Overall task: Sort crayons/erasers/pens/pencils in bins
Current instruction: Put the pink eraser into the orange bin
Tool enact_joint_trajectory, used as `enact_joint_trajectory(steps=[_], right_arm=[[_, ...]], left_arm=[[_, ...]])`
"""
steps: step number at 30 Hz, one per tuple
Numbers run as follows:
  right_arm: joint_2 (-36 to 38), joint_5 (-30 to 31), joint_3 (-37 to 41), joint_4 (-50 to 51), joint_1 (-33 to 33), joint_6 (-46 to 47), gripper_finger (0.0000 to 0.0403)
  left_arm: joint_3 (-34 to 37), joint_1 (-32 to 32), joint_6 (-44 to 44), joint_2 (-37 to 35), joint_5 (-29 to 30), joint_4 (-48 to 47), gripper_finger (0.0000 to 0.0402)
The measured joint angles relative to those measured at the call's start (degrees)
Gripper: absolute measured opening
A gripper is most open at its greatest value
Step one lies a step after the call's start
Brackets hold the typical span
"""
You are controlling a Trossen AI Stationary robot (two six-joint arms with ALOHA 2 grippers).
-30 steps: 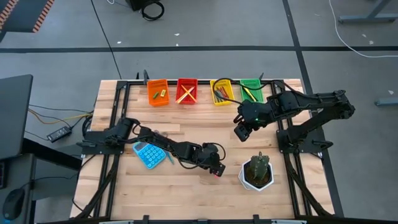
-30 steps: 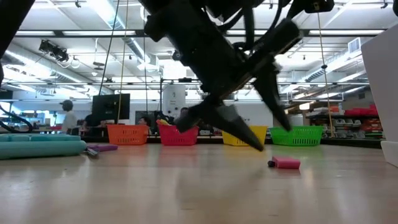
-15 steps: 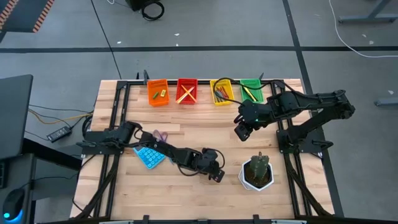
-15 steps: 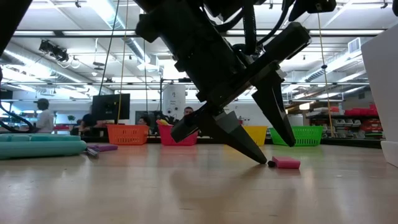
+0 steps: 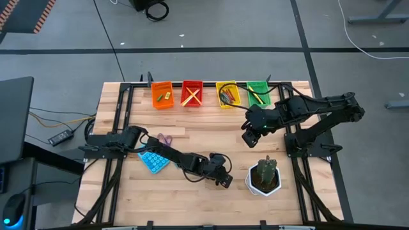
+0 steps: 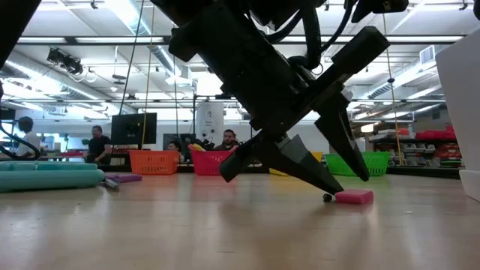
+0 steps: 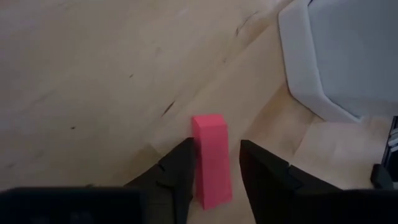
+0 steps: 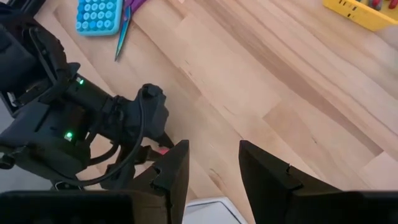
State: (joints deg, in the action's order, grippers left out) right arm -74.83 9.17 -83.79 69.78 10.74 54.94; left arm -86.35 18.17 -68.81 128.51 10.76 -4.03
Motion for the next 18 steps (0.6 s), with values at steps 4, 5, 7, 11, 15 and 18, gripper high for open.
enact_joint_trajectory(steps=[4,5,7,11,15,18], right_arm=[[0.00,0.07,0.00,0.32,0.68,0.18,0.0145],[0.00,0.08,0.00,0.47,0.83,0.15,0.0145],[0.00,0.60,0.00,0.50,1.31,0.20,0.0145],[0.00,1.91,0.00,0.50,1.84,0.23,0.0145],[0.00,1.95,0.00,0.45,1.84,-1.48,0.0145],[0.00,1.95,0.00,0.43,1.84,-2.64,0.0145]], left_arm=[[-0.11,-0.04,0.78,-0.07,-1.10,-1.85,0.0109],[-0.11,0.00,1.48,-0.11,-1.19,-2.25,0.0101],[-0.11,0.00,2.40,-0.15,-1.65,-2.96,0.0083],[-0.11,-0.16,4.86,-0.18,-3.01,-3.23,0.0039],[-0.11,-0.78,4.75,-0.39,-5.72,-3.17,0.0007],[-0.11,-0.82,4.88,-0.39,-6.10,-3.15,0.0008]])
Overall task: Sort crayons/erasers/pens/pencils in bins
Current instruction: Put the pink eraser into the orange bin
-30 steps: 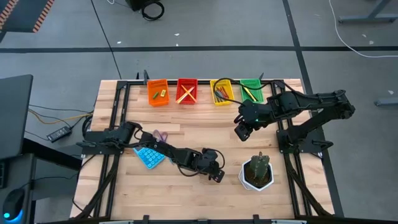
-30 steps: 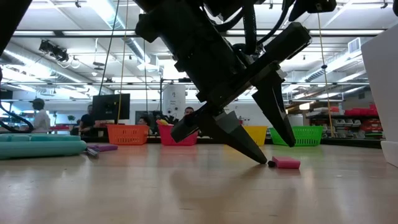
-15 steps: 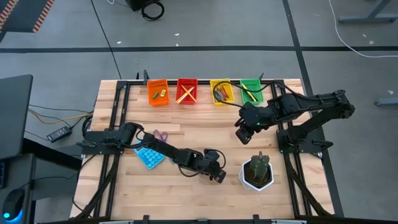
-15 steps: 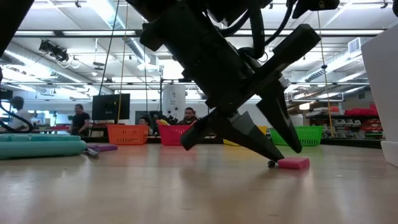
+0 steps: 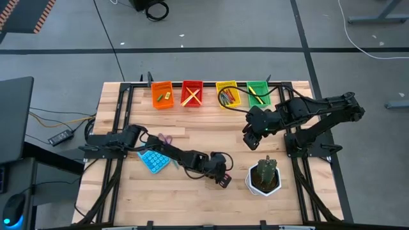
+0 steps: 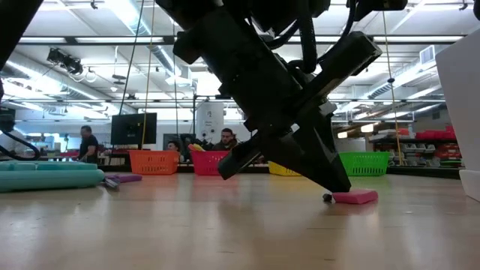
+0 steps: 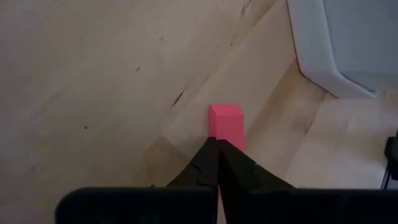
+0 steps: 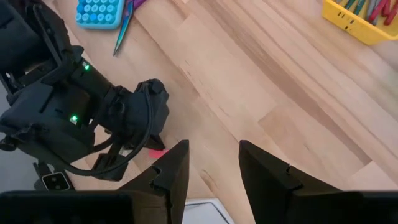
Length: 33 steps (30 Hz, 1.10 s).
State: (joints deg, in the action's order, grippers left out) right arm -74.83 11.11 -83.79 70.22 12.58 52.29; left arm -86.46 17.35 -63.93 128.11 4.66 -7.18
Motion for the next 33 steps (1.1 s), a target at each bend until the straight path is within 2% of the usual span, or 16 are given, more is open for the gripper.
enact_joint_trajectory(steps=[8,18,23,29,33], right_arm=[[0.00,0.00,0.00,-0.04,-0.02,-1.70,0.0145],[0.00,0.55,0.00,-0.07,-0.07,-2.91,0.0145],[0.00,1.84,0.00,-0.07,-0.07,-2.92,0.0145],[0.00,1.88,0.00,0.30,-0.07,-3.49,0.0145],[0.00,2.19,0.00,0.57,-0.07,-4.57,0.0145]], left_arm=[[0.22,-1.60,3.96,-2.47,-4.37,-2.08,0.0004],[0.11,-6.82,15.83,-10.39,-3.60,-14.83,0.0002],[0.11,-9.84,23.45,-14.08,-4.24,-22.19,0.0002],[0.07,-12.10,34.81,-17.39,-9.09,-32.94,0.0027],[0.04,-10.48,45.69,-18.71,-10.20,-33.44,0.0048]])
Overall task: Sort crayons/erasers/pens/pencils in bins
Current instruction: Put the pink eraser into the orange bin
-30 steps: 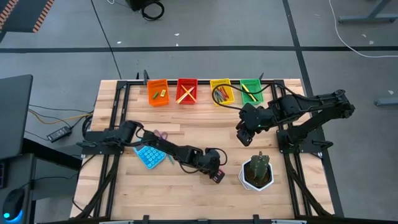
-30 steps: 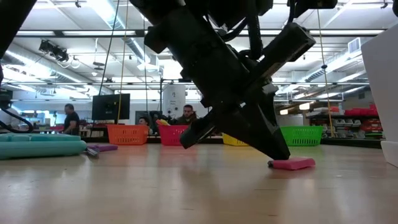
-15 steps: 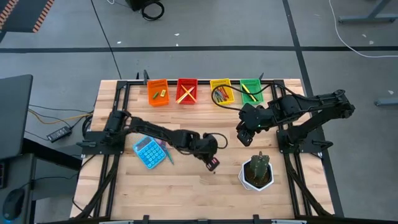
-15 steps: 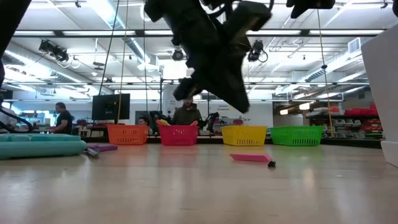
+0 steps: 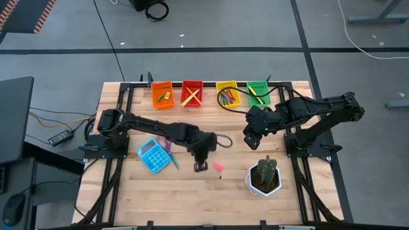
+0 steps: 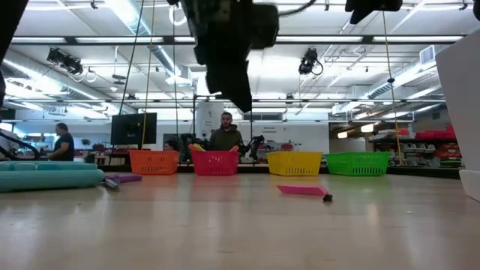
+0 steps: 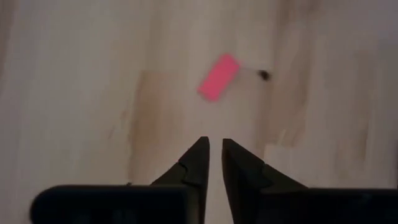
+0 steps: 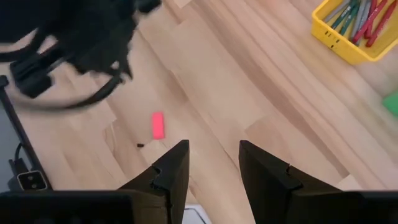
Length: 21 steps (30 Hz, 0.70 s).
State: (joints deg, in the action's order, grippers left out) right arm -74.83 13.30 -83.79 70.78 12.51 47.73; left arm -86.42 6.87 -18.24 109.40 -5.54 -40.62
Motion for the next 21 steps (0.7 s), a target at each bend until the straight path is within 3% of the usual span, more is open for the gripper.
enact_joint_trajectory(steps=[4,9,16,21], right_arm=[[0.00,2.35,0.00,-0.02,0.00,0.05,0.0145],[-0.02,3.19,0.00,0.12,-0.01,0.86,0.0145],[-0.02,3.19,0.00,0.22,-0.01,3.46,0.0145],[-0.02,3.72,0.00,0.22,0.00,4.77,0.0145]], left_arm=[[0.03,3.40,16.64,0.43,0.67,5.10,0.0073],[3.14,7.18,34.59,0.48,6.90,15.66,0.0123],[8.40,5.11,36.65,0.51,9.14,24.27,0.0221],[10.01,2.85,37.40,0.55,4.61,24.76,0.0256]])
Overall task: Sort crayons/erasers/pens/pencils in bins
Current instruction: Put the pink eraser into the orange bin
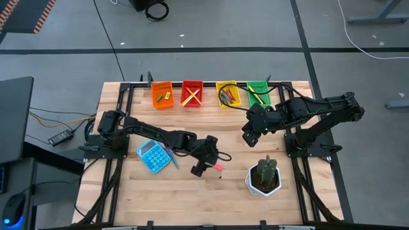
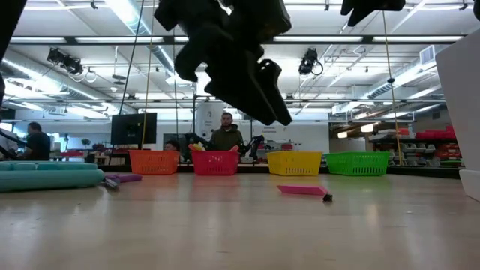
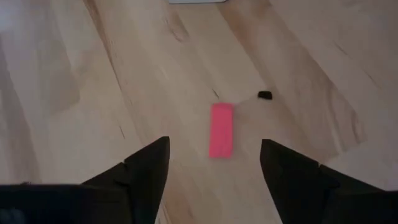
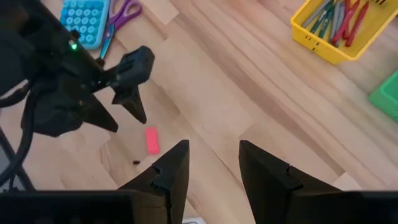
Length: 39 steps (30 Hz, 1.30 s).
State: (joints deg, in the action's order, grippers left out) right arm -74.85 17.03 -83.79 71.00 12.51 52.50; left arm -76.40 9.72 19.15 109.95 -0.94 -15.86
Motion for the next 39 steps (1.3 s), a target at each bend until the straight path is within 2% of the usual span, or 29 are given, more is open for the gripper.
enact_joint_trajectory(steps=[14,23,39], right_arm=[[0.00,3.57,0.00,-0.19,-0.02,1.53,0.0145],[0.00,6.16,0.00,-0.20,-0.04,3.79,0.0145],[0.00,7.05,0.00,-0.20,-2.38,3.87,0.0145]], left_arm=[[-0.37,1.17,-1.90,7.75,-0.90,9.63,0.0223],[-0.16,0.16,-2.05,10.17,-0.77,8.45,0.0220],[-0.30,0.17,-3.54,11.87,-0.33,9.46,0.0167]])
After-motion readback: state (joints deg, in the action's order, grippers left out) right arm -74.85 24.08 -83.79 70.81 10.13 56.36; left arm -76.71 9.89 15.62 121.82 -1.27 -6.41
